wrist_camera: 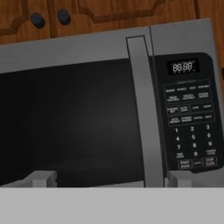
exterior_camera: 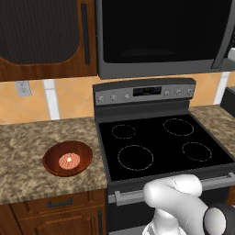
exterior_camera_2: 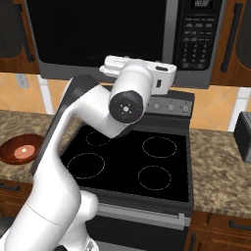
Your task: Open the microwave, place the bowl with waffle inside the microwave, then close the microwave door and turn it on.
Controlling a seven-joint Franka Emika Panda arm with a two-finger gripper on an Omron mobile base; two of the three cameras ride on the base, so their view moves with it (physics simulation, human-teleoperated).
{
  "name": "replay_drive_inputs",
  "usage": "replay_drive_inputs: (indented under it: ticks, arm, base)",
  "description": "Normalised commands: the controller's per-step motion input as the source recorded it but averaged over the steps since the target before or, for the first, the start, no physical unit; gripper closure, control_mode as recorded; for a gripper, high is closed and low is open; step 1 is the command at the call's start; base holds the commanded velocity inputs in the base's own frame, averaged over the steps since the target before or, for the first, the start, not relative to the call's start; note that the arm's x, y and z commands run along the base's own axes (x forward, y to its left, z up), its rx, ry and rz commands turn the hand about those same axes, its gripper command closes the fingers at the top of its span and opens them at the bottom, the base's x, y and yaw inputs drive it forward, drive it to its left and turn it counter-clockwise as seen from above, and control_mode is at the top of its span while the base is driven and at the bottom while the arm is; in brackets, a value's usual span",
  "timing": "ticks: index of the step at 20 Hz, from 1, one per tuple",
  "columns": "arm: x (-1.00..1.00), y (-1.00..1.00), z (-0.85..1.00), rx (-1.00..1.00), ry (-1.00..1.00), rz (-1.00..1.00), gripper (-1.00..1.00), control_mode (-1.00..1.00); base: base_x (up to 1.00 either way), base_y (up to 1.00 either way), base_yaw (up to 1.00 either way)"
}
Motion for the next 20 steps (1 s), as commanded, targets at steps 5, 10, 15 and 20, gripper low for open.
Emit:
replay_drive_inputs:
  ticks: [5, 10, 15, 20]
  arm:
    - [0.19, -0.15, 0.06, 0.0, 0.0, 0.0, -1.0, -1.0]
    - [0.37, -0.1, 0.0, 0.0, 0.0, 0.0, -1.0, -1.0]
    - [0.35, 0.0, -0.08, -0.11, 0.01, 0.0, -1.0, -1.0]
    - [0.22, -0.01, -0.14, -0.14, 0.0, 0.0, -1.0, -1.0]
  base:
    - [0.0, 0.0, 0.0]
    - [0.0, 0.0, 0.0]
    - [0.0, 0.0, 0.0]
    - [0.0, 0.0, 0.0]
